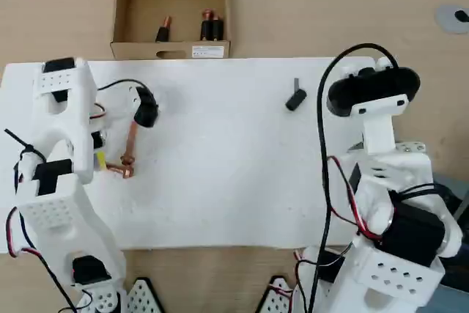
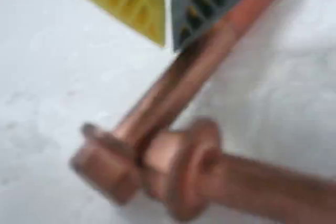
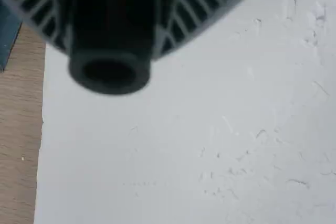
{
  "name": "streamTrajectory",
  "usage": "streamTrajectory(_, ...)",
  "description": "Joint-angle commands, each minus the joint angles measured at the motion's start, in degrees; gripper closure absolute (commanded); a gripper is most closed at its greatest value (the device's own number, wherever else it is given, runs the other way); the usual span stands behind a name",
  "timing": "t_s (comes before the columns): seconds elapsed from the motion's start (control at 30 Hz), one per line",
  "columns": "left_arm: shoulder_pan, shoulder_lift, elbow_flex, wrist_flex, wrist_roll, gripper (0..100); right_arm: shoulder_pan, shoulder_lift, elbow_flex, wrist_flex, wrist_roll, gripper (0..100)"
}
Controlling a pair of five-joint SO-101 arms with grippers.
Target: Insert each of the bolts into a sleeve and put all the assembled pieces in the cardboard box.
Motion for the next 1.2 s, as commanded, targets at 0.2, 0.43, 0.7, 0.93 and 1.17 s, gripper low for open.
streamTrajectory(0.2, 1.05, -5.05, -5.54, 1.05, -5.1, 99, 0.48, -0.48, -3.47, 0.18, 0.26, 98.6)
streamTrajectory(0.43, 2.46, -14.46, -4.84, 1.05, -2.46, 99, 0.48, -0.57, -3.47, 0.18, 0.26, 98.6)
streamTrajectory(0.7, 5.63, -14.9, -4.84, 1.05, 11.08, 99, 0.84, -0.57, -3.38, 0.18, 0.18, 98.7)
streamTrajectory(0.93, 9.32, -14.9, -4.92, -2.46, 34.55, 99, 0.84, -0.66, -3.56, 0.53, 0.18, 98.8)
streamTrajectory(1.17, 9.58, -14.81, -4.66, -10.73, 59.52, 99, 0.57, -0.4, -3.91, 1.41, 0.18, 98.7)
